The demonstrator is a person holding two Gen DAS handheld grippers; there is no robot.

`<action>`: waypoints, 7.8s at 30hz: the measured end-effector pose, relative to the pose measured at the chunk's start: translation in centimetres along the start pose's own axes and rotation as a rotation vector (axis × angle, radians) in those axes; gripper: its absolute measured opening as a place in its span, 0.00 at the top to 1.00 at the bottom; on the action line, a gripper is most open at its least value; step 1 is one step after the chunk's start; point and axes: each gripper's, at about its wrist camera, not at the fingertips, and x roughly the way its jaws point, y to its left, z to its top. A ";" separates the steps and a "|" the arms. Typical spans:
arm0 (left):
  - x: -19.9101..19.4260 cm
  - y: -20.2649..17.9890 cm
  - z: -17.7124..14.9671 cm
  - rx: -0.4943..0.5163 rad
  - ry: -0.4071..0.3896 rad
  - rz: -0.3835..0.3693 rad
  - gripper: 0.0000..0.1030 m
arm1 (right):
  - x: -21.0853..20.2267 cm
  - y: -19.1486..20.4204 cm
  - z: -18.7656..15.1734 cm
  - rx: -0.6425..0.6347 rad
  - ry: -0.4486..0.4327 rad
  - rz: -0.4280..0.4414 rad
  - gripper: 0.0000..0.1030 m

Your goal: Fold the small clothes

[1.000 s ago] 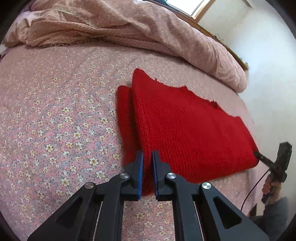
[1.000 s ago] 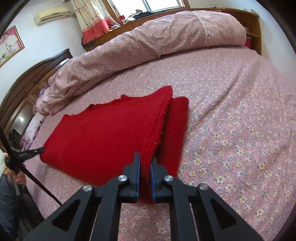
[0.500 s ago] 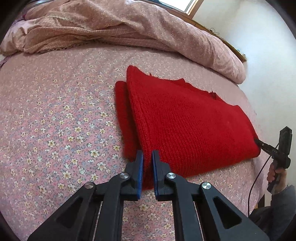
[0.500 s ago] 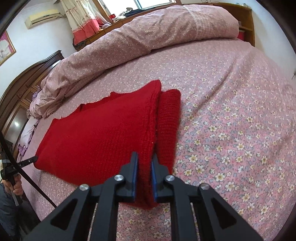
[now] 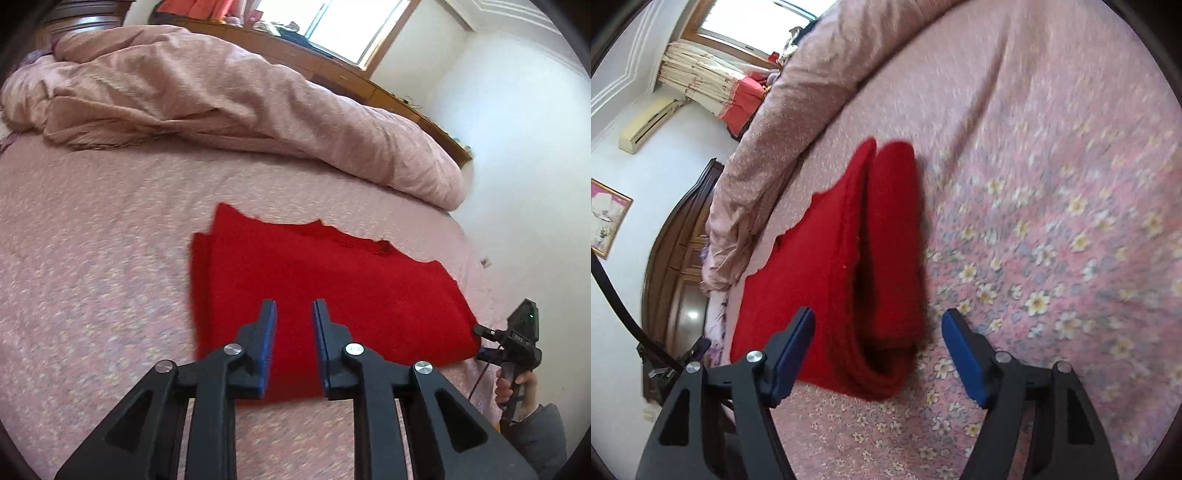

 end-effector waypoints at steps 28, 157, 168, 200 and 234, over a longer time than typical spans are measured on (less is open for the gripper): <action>13.1 -10.0 -2.4 0.057 0.210 -0.217 1.00 | 5.0 3.9 3.8 -0.126 0.065 0.019 0.78; -4.8 0.6 -0.8 0.008 -0.169 0.040 0.68 | 10.3 29.0 -12.3 -0.806 -0.286 -0.104 0.87; 2.2 -2.8 -0.7 0.103 -0.062 0.095 0.68 | 15.6 27.6 -14.1 -0.872 -0.100 -0.218 0.96; 1.4 -0.5 -2.9 0.133 0.008 0.127 0.72 | 13.5 25.1 -14.6 -0.709 -0.111 -0.087 0.89; 6.1 8.5 -3.8 -0.224 0.109 -0.258 0.22 | 17.7 17.5 -8.0 -0.195 0.089 0.227 0.04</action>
